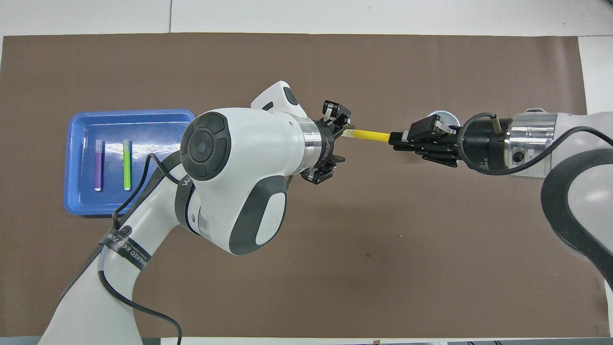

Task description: Transfer and insert pens with both arms

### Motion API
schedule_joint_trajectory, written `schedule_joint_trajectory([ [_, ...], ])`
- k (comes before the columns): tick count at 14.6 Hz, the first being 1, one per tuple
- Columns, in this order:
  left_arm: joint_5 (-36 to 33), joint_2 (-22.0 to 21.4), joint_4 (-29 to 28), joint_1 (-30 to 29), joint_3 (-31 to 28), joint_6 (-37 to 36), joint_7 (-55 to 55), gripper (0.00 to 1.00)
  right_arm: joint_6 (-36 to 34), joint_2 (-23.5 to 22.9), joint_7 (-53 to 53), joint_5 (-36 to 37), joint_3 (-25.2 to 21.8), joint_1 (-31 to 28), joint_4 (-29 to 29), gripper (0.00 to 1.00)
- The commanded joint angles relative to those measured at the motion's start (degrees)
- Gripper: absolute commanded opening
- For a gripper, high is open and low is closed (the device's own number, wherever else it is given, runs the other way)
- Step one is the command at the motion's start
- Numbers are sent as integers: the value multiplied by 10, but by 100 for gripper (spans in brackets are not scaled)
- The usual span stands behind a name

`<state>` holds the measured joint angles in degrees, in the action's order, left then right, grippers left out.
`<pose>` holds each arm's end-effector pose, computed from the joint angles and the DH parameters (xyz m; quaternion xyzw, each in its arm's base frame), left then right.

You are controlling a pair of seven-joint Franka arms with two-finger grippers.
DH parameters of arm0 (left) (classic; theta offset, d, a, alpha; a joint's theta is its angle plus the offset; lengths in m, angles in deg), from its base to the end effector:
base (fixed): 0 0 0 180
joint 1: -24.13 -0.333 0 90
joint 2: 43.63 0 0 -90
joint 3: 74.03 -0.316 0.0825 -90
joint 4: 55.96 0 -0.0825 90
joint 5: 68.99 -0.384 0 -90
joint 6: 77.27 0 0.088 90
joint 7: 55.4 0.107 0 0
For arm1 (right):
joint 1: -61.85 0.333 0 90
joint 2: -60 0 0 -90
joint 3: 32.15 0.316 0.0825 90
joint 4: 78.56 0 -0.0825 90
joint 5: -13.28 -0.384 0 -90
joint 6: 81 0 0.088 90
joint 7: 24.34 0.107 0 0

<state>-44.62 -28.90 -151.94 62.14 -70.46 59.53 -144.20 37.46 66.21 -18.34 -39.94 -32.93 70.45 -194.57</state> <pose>0.5050 -0.4476 0.5027 0.8230 0.4907 -0.0736 0.2765 0.5365 0.1156 0.5308 -0.8940 0.1690 -0.0176 0.4146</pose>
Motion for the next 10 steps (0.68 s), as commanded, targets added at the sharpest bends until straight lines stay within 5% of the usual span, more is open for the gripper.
schedule_joint_trajectory([
  [1, -12, -7, -27, -4, -11, -13, 82, 100, -100, -22, 3, 128, 2, -34, 94, 0],
  [5, -13, -23, -70, -67, -12, -23, 239, 100, -193, -51, -32, 298, 1, -60, 184, 0],
  [10, -27, -48, -136, -178, -12, -39, 516, 100, -154, -85, -141, 465, 7, -50, 187, 0],
])
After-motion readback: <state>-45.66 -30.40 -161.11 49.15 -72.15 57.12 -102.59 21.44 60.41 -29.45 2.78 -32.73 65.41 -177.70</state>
